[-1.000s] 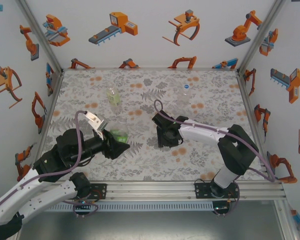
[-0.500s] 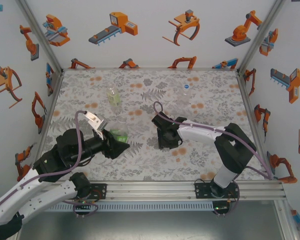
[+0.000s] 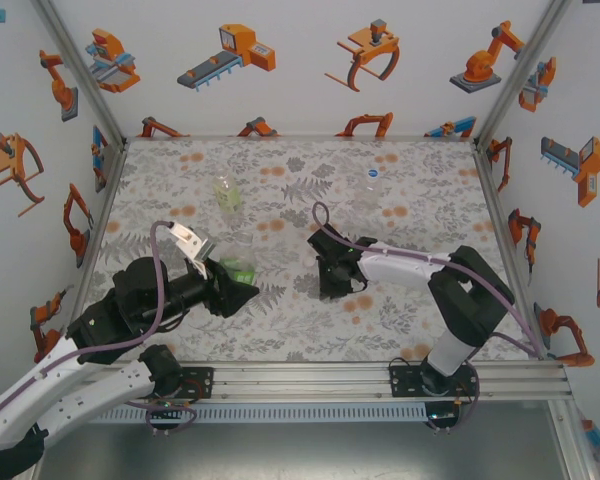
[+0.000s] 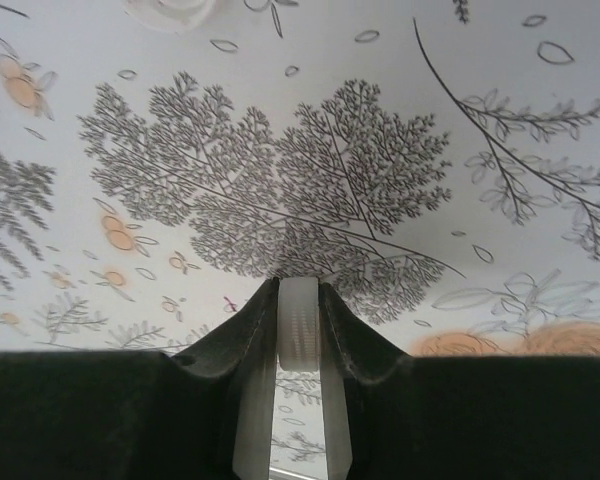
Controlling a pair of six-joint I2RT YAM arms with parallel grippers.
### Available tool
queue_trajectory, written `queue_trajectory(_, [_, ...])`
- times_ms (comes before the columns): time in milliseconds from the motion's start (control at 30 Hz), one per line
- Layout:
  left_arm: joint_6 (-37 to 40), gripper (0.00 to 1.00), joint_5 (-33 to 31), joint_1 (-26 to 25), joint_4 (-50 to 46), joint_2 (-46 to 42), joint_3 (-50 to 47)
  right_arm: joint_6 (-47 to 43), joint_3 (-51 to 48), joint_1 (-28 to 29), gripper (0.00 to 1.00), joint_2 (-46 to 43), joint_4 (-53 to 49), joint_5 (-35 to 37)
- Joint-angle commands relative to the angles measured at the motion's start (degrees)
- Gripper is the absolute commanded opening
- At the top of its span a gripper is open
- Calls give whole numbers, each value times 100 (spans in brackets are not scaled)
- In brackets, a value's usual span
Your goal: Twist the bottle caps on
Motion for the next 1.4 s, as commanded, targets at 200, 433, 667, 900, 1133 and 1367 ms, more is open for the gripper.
queue_trajectory(200, [-75, 0, -3, -1, 28, 79, 221, 981, -1432, -1144, 24, -240, 2648, -1679])
queue_trajectory(433, [-70, 0, -7, -1, -7, 135, 283, 1090, -1846, -1385, 38, -496, 2071, -1532])
queue_trajectory(667, [-117, 0, 9, -1, 19, 126, 286, 653, -1466, -1369, 39, -888, 697, -803])
queue_trajectory(900, [-92, 0, 1, -1, -9, 191, 340, -64, -234, -1079, 47, -727, -617, 34])
queue_trajectory(1133, [-109, 0, -23, -1, 28, 171, 292, -309, 667, -397, 49, -293, -1184, 936])
queue_trajectory(1367, [-79, 0, -88, -1, -89, 95, 306, -241, 1092, 109, 49, 275, -1365, 1433])
